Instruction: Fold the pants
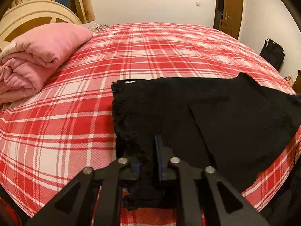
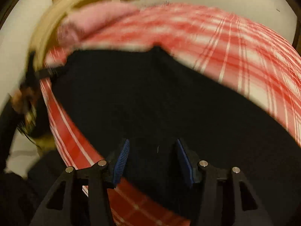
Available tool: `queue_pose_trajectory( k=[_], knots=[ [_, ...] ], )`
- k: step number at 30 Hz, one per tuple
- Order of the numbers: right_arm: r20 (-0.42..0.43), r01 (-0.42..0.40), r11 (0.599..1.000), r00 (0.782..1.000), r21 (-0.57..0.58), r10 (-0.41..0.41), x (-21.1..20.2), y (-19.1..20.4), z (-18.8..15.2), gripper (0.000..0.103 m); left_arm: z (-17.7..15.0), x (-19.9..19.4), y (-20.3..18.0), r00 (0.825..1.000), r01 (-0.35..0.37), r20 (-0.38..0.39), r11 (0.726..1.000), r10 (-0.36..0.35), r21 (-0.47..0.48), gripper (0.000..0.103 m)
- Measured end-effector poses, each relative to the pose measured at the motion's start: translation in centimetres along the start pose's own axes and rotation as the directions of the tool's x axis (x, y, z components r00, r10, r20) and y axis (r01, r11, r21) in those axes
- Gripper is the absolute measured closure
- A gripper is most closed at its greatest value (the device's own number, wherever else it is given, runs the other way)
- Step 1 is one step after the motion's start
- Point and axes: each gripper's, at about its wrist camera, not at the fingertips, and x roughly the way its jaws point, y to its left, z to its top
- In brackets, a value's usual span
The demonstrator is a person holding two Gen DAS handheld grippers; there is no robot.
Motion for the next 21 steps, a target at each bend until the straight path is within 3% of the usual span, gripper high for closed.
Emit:
queue_pose_trajectory(
  k=[2,3,6,8,10,13,18,21],
  knots=[
    [0.042,0.057,0.996,0.998,-0.064,-0.054,-0.4,1.3,-1.0,0.050,-0.2,-0.5,0.0,0.998,-0.064,-0.002,0.998,0.064,0.005,0.038],
    [0.049,0.053,0.996,0.998,-0.066,-0.050,-0.7,1.4,-1.2,0.050,-0.3,-1.0,0.0,0.995,-0.097,0.005,0.995,0.097,0.010,0.033],
    [0.056,-0.007,1.000,0.998,0.016,0.006,-1.0,0.2,-1.9,0.050,-0.3,-3.2,-0.1,0.986,-0.155,0.062,0.988,0.154,0.020,0.031],
    [0.062,-0.003,1.000,0.998,0.000,0.003,-0.5,-0.1,-2.4,0.049,0.0,-4.9,-0.7,0.973,-0.200,0.123,0.980,0.196,0.016,0.025],
    [0.071,0.006,1.000,0.997,-0.005,-0.005,-0.9,0.2,-2.7,0.049,0.5,-5.7,-1.5,0.974,-0.170,0.155,0.985,0.166,0.009,0.019],
    [0.121,-0.035,0.996,0.992,0.078,0.025,-2.4,-1.4,-2.9,0.049,1.4,-4.9,-4.3,0.982,-0.107,0.157,0.994,0.101,0.035,0.019],
    [0.181,0.074,0.964,0.976,0.254,-0.122,-6.9,-8.0,-4.9,0.049,2.3,-2.4,-10.2,0.994,-0.037,0.108,0.994,0.027,0.098,0.017],
    [0.184,0.211,0.907,0.938,0.365,-0.293,-10.8,-13.5,-7.6,0.049,3.0,-1.7,-13.6,0.994,0.034,0.100,0.992,-0.046,0.121,0.008]
  ],
)
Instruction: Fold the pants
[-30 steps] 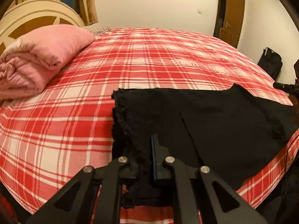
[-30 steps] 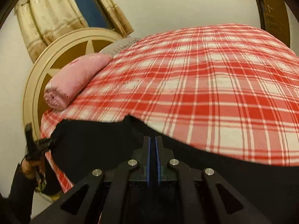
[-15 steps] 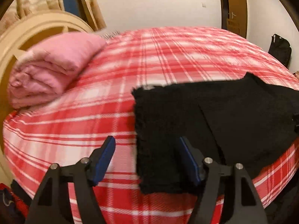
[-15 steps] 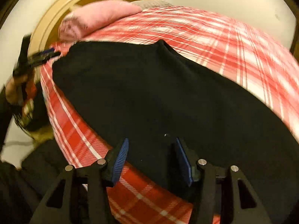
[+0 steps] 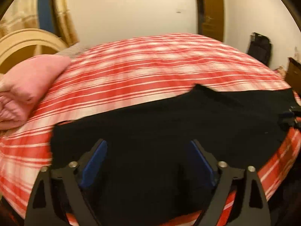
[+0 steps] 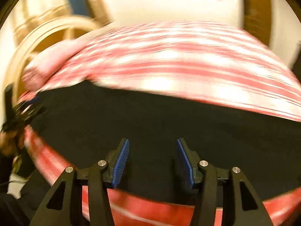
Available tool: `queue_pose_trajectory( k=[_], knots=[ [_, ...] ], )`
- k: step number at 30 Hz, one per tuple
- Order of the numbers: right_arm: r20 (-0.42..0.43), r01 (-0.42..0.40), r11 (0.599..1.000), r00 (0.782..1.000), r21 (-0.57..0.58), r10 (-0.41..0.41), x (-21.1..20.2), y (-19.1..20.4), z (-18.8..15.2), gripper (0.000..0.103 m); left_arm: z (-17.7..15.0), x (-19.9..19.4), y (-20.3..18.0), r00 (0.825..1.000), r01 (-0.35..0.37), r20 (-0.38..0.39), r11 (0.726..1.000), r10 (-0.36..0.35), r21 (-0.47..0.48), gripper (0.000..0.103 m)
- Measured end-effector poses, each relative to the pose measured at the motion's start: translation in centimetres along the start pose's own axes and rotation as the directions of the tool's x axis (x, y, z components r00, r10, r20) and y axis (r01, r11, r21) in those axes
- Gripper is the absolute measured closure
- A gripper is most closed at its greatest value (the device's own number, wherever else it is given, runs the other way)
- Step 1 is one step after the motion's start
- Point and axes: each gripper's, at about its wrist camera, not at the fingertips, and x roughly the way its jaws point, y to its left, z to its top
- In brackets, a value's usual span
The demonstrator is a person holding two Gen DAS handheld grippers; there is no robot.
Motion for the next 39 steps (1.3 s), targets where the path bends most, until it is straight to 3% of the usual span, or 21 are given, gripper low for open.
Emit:
queue_pose_trajectory(
  k=[4,8,10,15,17,22,27,30,31,32,39],
  knots=[
    [0.029,0.194,0.968,0.979,0.157,-0.201,-3.2,-9.8,-0.5,0.049,1.2,1.2,-4.7,0.998,0.064,-0.012,0.996,-0.063,0.070,0.008],
    [0.005,0.343,0.877,0.931,0.337,-0.366,-6.5,-19.0,-2.3,0.049,2.0,2.4,-7.2,0.996,0.091,-0.027,0.991,-0.089,0.102,0.007],
    [-0.031,0.380,0.842,0.916,0.383,-0.399,-7.0,-22.0,-2.9,0.049,2.2,2.9,-8.1,0.994,0.101,-0.040,0.989,-0.097,0.106,0.007],
    [-0.071,0.346,0.809,0.931,0.474,-0.357,-6.9,-26.2,-3.9,0.049,2.7,4.4,-9.6,0.993,0.101,-0.063,0.990,-0.095,0.095,0.007],
    [-0.071,0.299,0.816,0.950,0.495,-0.305,-6.2,-26.4,-4.0,0.049,2.8,4.6,-9.8,0.994,0.093,-0.071,0.992,-0.086,0.090,0.007],
    [-0.121,0.252,0.823,0.968,0.510,-0.222,-3.5,-26.3,-4.8,0.049,2.5,5.6,-10.3,0.993,0.067,-0.103,0.993,-0.057,0.097,0.007],
    [-0.111,0.232,0.804,0.972,0.547,-0.205,-3.1,-26.8,-5.2,0.051,2.2,6.2,-10.3,0.989,0.075,-0.133,0.994,-0.063,0.083,0.007],
    [-0.124,0.233,0.815,0.972,0.530,-0.198,-3.4,-26.5,-5.0,0.066,2.0,6.5,-10.4,0.987,0.081,-0.144,0.994,-0.070,0.074,0.004],
    [-0.120,0.218,0.822,0.976,0.527,-0.182,-3.5,-26.5,-4.9,0.080,2.0,6.6,-10.4,0.987,0.082,-0.146,0.994,-0.071,0.071,0.004],
    [-0.114,0.192,0.829,0.981,0.525,-0.156,-3.6,-26.2,-4.8,0.085,1.9,6.6,-10.5,0.986,0.087,-0.148,0.994,-0.076,0.068,0.004],
    [-0.098,0.200,0.835,0.980,0.514,-0.174,-3.5,-24.9,-4.4,0.090,1.9,6.3,-10.9,0.984,0.112,-0.146,0.992,-0.102,0.057,0.004]
  ],
)
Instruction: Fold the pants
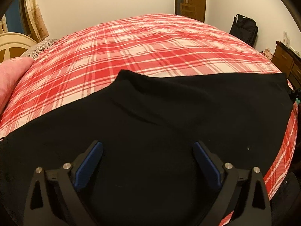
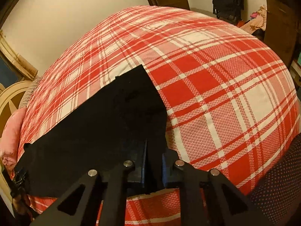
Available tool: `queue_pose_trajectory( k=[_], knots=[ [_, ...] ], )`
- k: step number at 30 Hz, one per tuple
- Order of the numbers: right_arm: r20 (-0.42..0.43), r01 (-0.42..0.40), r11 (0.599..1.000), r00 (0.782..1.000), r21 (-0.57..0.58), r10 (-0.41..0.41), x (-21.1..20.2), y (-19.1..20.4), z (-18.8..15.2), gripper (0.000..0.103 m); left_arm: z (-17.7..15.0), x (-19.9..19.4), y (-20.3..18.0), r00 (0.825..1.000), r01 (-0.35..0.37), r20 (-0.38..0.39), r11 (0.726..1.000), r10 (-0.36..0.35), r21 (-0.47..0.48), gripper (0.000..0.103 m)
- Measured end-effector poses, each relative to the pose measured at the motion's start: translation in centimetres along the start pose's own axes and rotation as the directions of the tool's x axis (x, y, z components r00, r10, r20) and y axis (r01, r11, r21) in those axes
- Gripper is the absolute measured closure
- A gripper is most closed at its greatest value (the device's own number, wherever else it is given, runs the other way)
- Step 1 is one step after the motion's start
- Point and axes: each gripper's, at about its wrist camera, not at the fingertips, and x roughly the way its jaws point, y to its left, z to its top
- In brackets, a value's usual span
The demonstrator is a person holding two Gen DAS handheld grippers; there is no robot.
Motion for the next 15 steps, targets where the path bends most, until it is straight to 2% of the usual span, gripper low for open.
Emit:
queue_pose_trajectory(
  k=[3,7,11,15],
  knots=[
    [0.060,0.016,0.999,0.998,-0.047,-0.013,-1.9,2.4,-0.5,0.091,0.0,-0.3,-0.2,1.000,0.011,0.004,1.000,-0.011,-0.001,0.004],
    [0.150,0.016,0.982,0.989,-0.190,0.013,-5.6,8.7,-1.4,0.091,0.2,-2.0,-1.1,0.998,0.035,0.047,0.999,-0.035,0.017,0.004],
    [0.185,0.019,0.926,0.981,-0.377,0.055,-7.7,16.5,-3.1,0.091,0.8,-3.3,-2.4,0.993,0.085,0.079,0.996,-0.087,0.034,0.004],
    [0.139,0.006,0.848,0.987,-0.531,0.081,-6.1,22.7,-6.2,0.091,1.4,-3.3,-4.2,0.979,0.185,0.077,0.982,-0.188,0.049,0.004]
  ],
)
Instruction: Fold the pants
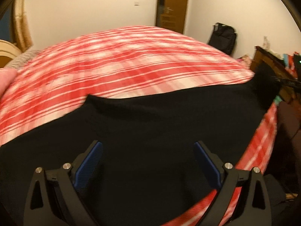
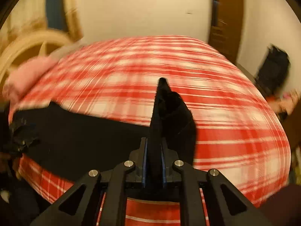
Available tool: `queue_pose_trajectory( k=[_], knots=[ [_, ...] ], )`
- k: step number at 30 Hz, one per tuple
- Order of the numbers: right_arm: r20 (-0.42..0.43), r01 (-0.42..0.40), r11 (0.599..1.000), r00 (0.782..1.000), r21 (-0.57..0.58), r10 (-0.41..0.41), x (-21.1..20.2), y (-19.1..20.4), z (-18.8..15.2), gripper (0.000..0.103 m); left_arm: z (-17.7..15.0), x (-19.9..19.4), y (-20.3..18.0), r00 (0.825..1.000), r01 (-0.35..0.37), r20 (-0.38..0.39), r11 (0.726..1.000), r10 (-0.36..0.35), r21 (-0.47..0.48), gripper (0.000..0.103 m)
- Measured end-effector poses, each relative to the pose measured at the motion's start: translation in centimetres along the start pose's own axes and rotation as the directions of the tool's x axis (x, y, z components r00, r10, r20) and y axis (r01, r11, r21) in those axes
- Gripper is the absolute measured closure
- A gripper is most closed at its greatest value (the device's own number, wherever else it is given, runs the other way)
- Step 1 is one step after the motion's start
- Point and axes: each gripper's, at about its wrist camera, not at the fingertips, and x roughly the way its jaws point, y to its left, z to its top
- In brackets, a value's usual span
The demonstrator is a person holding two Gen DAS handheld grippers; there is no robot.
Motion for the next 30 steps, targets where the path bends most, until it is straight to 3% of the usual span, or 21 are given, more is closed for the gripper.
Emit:
queue_pose_trajectory(
  k=[4,7,10,12,14,18,24,27,30],
  knots=[
    [-0.051,-0.021,0.994,0.999,-0.111,0.016,3.2,4.7,-1.4,0.091,0.4,0.9,-2.8,0.994,0.109,-0.011,0.994,-0.109,0.017,0.004],
    [-0.152,-0.097,0.985,0.986,-0.139,0.075,6.4,6.1,-2.7,0.091,0.7,1.2,-4.3,0.983,0.183,-0.013,0.983,-0.183,0.024,0.004],
    [-0.128,-0.107,0.982,0.988,-0.158,0.087,6.4,5.7,-3.4,0.085,1.0,1.7,-6.1,0.962,0.273,-0.013,0.962,-0.272,0.016,0.004],
    [-0.124,-0.151,0.981,0.983,-0.118,0.137,5.3,4.2,-3.4,0.070,1.3,2.4,-6.7,0.948,0.318,-0.017,0.948,-0.318,-0.002,0.004],
    [-0.078,-0.183,0.981,0.981,-0.072,0.177,3.4,1.8,-3.7,0.037,1.7,3.5,-7.8,0.936,0.349,-0.031,0.937,-0.350,-0.014,0.005],
    [0.011,-0.199,0.980,0.980,-0.020,0.199,1.1,-1.3,-4.5,0.035,2.6,5.5,-10.0,0.909,0.410,-0.066,0.911,-0.412,-0.042,0.007],
    [0.114,-0.239,0.953,0.969,0.186,0.221,0.9,-5.4,-5.1,0.035,4.2,8.2,-14.6,0.873,0.475,-0.119,0.880,-0.474,-0.022,0.016],
    [0.146,-0.258,0.937,0.962,0.234,0.229,0.6,-6.2,-5.4,0.035,4.7,9.6,-16.4,0.872,0.471,-0.148,0.882,-0.467,-0.012,0.022],
    [0.172,-0.255,0.930,0.962,0.264,0.214,0.5,-7.0,-5.5,0.035,5.4,10.2,-17.3,0.887,0.446,-0.136,0.895,-0.441,0.007,0.022]
  ],
)
